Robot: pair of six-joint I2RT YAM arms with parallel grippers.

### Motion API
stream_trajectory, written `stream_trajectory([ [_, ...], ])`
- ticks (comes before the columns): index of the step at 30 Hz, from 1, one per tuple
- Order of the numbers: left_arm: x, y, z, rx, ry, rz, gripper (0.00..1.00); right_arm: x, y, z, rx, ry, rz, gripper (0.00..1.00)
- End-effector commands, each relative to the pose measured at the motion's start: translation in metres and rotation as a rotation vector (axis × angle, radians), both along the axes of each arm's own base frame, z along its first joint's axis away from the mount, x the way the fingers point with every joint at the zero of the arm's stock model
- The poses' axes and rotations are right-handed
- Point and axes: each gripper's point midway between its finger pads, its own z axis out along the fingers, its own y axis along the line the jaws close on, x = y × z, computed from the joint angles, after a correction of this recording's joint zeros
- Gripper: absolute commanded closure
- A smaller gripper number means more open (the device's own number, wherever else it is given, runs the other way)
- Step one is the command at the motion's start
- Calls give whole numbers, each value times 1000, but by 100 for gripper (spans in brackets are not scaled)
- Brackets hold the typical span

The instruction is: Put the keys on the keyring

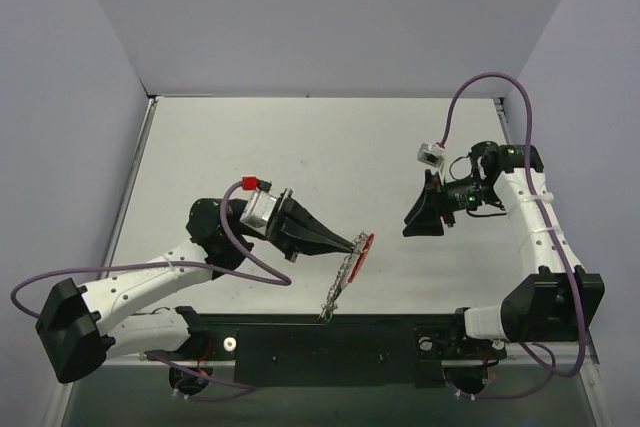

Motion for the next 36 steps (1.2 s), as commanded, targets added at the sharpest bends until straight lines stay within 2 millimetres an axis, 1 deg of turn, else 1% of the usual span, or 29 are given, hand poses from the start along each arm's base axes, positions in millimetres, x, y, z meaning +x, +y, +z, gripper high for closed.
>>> stream_trajectory([
  [1,58,-16,-35,194,80,332,100,-2,-19,-6,-91,-93,4,52],
  [2,74,-17,-40,210,114,421,100,1,-25,-9,-122,-106,-7,52],
  [3,81,-14,-50,253,148,464,100,5,-33,-15,-172,-105,-25,51],
  [4,93,-12,-58,266,182,535,100,18,-39,-22,-198,-69,-119,50],
  [5,96,-7,-60,270,191,566,100,30,-53,-31,-283,-82,-189,50],
  [6,104,-5,-69,285,218,614,100,47,-59,-43,-315,-27,-325,50],
  [7,102,0,-68,279,224,623,100,57,-76,-50,-411,-14,-469,49],
  [8,104,3,-77,289,239,648,100,70,-85,-62,-445,-58,-541,48],
  [9,104,8,-74,273,247,659,100,77,-93,-64,-471,-62,-627,46],
  [10,104,10,-81,280,256,668,100,84,-97,-70,-477,-83,-666,46],
  [12,100,17,-83,273,257,677,100,91,-99,-78,-464,-32,-739,46],
  [13,99,19,-85,271,257,677,100,93,-97,-86,-457,14,-753,46],
  [14,96,22,-88,270,260,677,100,98,-98,-90,-458,19,-764,46],
  [15,96,24,-90,269,262,679,100,101,-100,-100,-477,41,-757,46],
  [16,93,27,-91,265,259,680,100,104,-102,-100,-491,30,-746,47],
  [17,92,29,-93,263,260,681,100,102,-105,-111,-538,15,-672,47],
  [18,90,32,-95,260,260,681,100,106,-105,-114,-556,5,-624,48],
  [19,90,34,-98,263,263,687,100,106,-105,-111,-584,-60,-521,49],
  [20,88,37,-97,256,260,686,100,104,-103,-117,-596,-62,-455,49],
  [21,86,38,-99,262,262,686,100,105,-103,-115,-619,-125,-354,49],
  [23,85,41,-101,267,267,691,100,108,-100,-121,-664,-190,-244,49],
  [24,83,43,-101,264,270,691,100,109,-104,-126,-697,-204,-217,49],
  [25,84,44,-102,263,274,699,100,111,-94,-128,-711,-246,-166,48],
  [26,83,46,-101,253,280,697,100,112,-92,-133,-766,-239,-169,48],
  [27,84,47,-105,257,287,705,100,120,-91,-137,-791,-251,-201,48],
  [28,83,48,-104,250,290,703,100,121,-90,-142,-847,-230,-226,48],
  [31,83,49,-105,251,295,706,100,130,-86,-148,-901,-204,-272,48],
  [33,82,49,-106,258,299,706,100,131,-83,-154,-907,-188,-261,48],
  [36,82,50,-109,271,307,707,100,128,-84,-164,-953,-219,-180,49],
])
